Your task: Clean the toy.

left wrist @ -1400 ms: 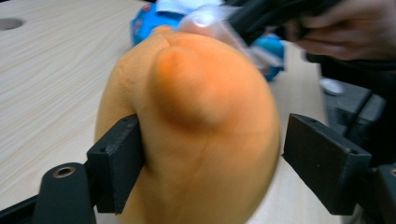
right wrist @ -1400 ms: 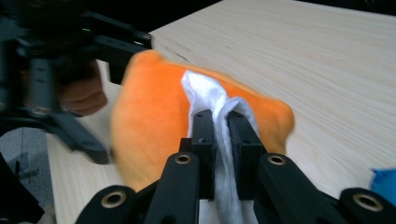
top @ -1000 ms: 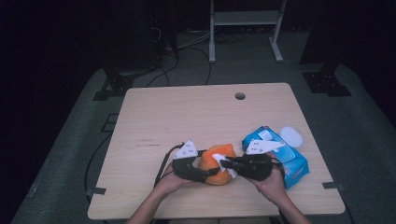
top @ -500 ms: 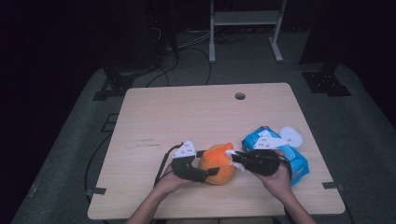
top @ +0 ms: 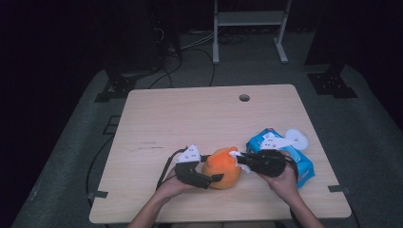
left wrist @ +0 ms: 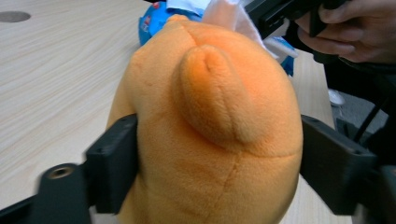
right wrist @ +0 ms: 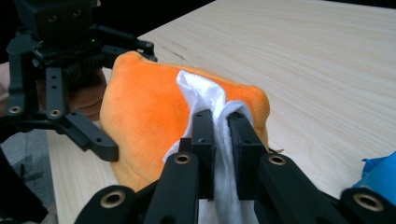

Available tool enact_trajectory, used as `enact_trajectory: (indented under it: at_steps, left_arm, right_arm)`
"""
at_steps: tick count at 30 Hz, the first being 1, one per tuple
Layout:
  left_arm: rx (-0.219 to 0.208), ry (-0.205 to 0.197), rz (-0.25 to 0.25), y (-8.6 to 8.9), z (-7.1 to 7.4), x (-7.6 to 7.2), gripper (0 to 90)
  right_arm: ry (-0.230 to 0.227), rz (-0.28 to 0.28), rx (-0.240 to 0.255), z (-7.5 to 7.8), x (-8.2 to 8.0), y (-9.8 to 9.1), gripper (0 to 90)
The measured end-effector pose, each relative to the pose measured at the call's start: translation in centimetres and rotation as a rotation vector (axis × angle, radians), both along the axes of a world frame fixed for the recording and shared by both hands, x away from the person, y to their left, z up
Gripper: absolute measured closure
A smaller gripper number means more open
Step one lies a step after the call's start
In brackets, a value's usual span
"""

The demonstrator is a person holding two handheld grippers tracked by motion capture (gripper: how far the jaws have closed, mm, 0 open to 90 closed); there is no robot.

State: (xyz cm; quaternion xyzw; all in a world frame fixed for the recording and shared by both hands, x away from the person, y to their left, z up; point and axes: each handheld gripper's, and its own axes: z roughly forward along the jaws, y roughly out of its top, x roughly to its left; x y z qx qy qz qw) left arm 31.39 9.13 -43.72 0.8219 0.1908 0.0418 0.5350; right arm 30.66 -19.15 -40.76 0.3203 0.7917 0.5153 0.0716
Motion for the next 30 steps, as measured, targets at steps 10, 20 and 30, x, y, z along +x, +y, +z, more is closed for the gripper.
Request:
enact_trajectory:
  at_steps: [10, 20, 30]
  left_arm:
    - [0.031, -0.050, 0.013, -1.3, -0.1, -1.1, 25.1]
    - [0.058, -0.118, -0.063, -2.2, 0.3, -2.1, 20.4]
    - [0.065, -0.111, -0.093, -2.8, -0.2, -2.6, 22.9]
  right_arm:
    - [-0.079, 0.109, -0.024, 1.7, -2.3, 2.8, 81.7]
    - [-0.050, 0.041, -0.046, 1.3, -1.0, 0.6, 81.8]
    - [-0.067, 0.142, -0.053, 2.1, -2.7, 2.1, 82.1]
